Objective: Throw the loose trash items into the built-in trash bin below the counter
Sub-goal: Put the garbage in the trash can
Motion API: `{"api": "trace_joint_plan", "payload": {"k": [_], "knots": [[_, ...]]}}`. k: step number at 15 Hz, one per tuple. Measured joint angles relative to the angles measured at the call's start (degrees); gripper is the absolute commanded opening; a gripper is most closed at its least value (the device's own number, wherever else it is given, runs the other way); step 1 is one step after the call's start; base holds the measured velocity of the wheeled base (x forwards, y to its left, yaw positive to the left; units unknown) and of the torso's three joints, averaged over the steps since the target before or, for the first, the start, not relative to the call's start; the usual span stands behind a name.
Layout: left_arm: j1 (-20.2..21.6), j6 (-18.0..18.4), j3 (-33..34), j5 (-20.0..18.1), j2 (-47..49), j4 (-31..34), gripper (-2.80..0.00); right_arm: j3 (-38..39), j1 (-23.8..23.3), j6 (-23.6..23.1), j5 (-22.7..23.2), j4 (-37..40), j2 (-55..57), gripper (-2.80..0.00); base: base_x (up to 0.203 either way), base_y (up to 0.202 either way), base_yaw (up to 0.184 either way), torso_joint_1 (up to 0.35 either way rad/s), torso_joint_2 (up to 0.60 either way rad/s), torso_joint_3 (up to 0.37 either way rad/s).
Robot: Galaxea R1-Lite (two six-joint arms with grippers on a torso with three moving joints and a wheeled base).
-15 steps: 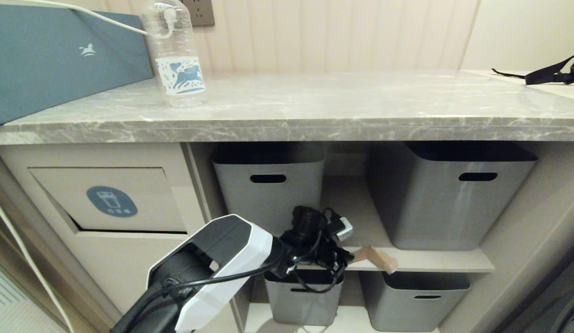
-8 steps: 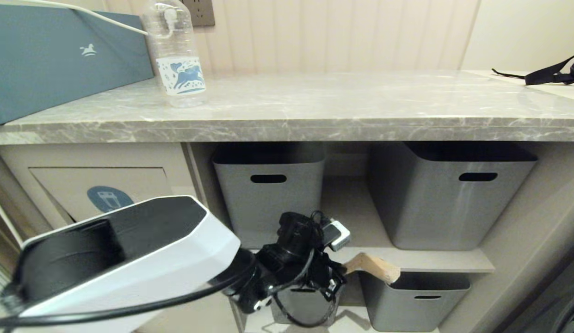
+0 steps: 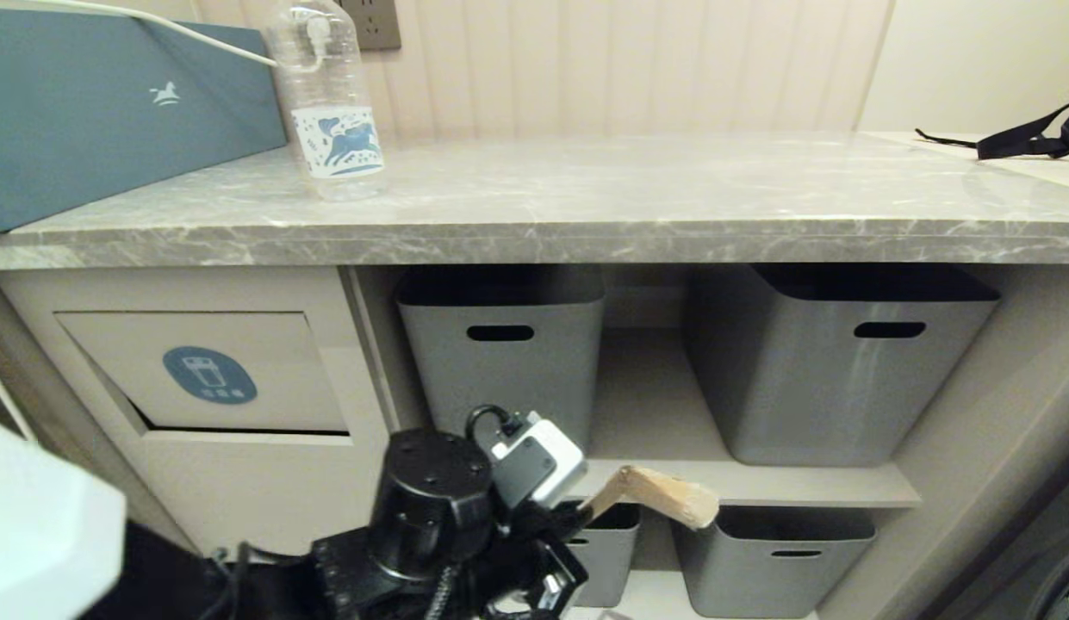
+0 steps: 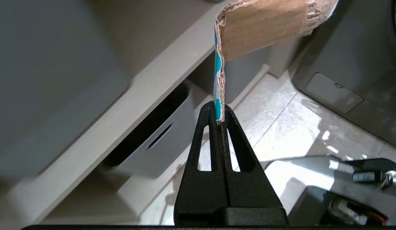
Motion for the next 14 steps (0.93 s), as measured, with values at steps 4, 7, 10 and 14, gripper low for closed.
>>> {"api": "trace_joint_plan", "payload": {"k": [4,7,10,14], "knots": [[3.1,0.3,8.8,-0.7,-14.0,0.7,-2.8,0.0,0.0,0.0,0.0,0.0,0.0,-2.8,0.0,0.0,0.0,0.0,0.0,0.0],[7.1,2.6,15.6,-2.5,-27.2,3.1,-2.8,0.0,0.0,0.0,0.0,0.0,0.0,-2.8,0.0,0.0,0.0,0.0,0.0,0.0],[15.2,5.8,22.7,-7.2,-40.7,7.8,-2.8,0.0,0.0,0.0,0.0,0.0,0.0,-2.8,0.0,0.0,0.0,0.0,0.0,0.0],[32.7,7.3,30.0,-16.2,-52.6,10.1,-2.8,0.0,0.0,0.0,0.0,0.0,0.0,-2.8,0.0,0.0,0.0,0.0,0.0,0.0]]}}
